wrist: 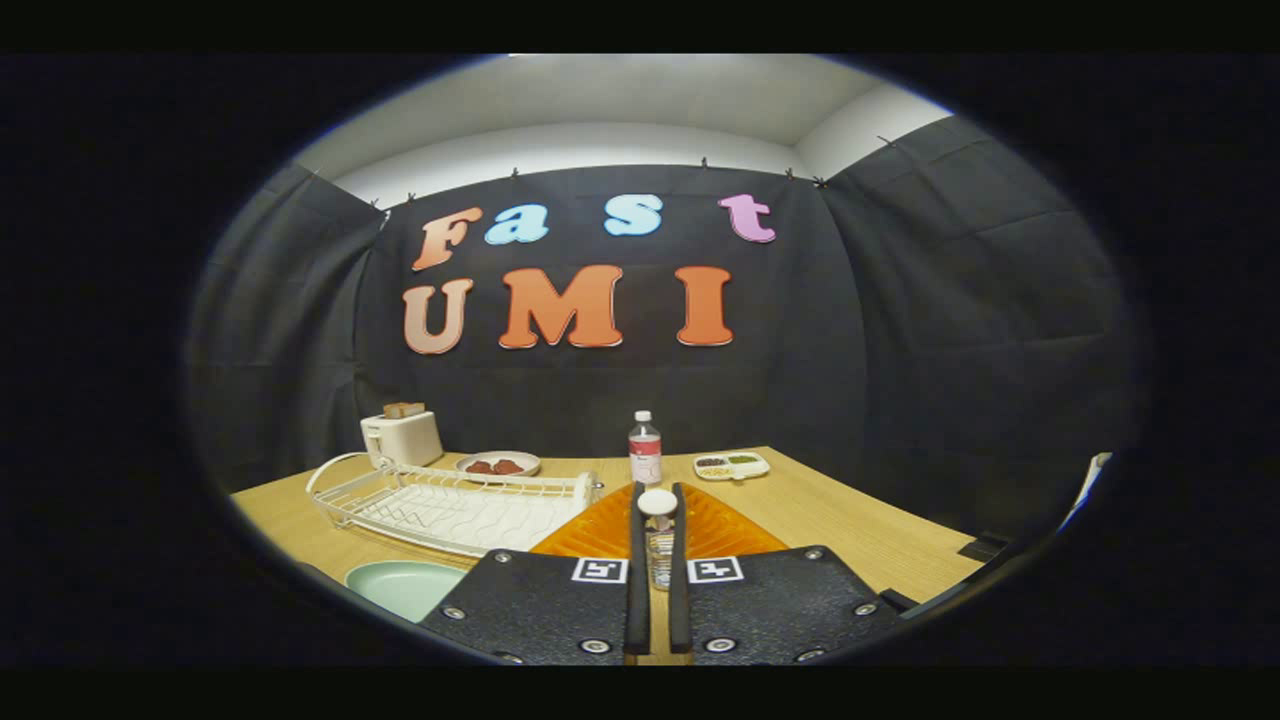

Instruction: Take the plate from the dish rack, then take the spoon from the basket and place it into the plate.

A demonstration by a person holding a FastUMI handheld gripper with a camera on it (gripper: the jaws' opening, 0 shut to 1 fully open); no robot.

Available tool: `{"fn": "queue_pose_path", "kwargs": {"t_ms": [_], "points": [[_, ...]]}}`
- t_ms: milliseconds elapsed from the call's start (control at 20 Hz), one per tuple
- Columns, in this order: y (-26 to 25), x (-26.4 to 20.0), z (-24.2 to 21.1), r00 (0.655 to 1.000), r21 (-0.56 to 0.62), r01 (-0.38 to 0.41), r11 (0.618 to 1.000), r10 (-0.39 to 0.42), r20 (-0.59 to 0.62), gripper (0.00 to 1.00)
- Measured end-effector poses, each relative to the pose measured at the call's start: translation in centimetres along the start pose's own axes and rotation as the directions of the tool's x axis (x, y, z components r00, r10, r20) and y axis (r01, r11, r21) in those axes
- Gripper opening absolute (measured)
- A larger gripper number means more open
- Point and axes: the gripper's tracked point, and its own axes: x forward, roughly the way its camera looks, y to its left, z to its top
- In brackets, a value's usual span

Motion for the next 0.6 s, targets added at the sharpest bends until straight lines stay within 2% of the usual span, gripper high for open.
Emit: {"fn": "queue_pose_path", "kwargs": {"t_ms": [300, 600], "points": [[4.7, -3.5, 1.3, 0.996, -0.008, -0.086, 0.996, 0.086, 0.027, 0.07], [10.8, -5.7, -0.8, 0.980, -0.005, -0.199, 0.980, 0.199, -0.004, 0.07]]}}
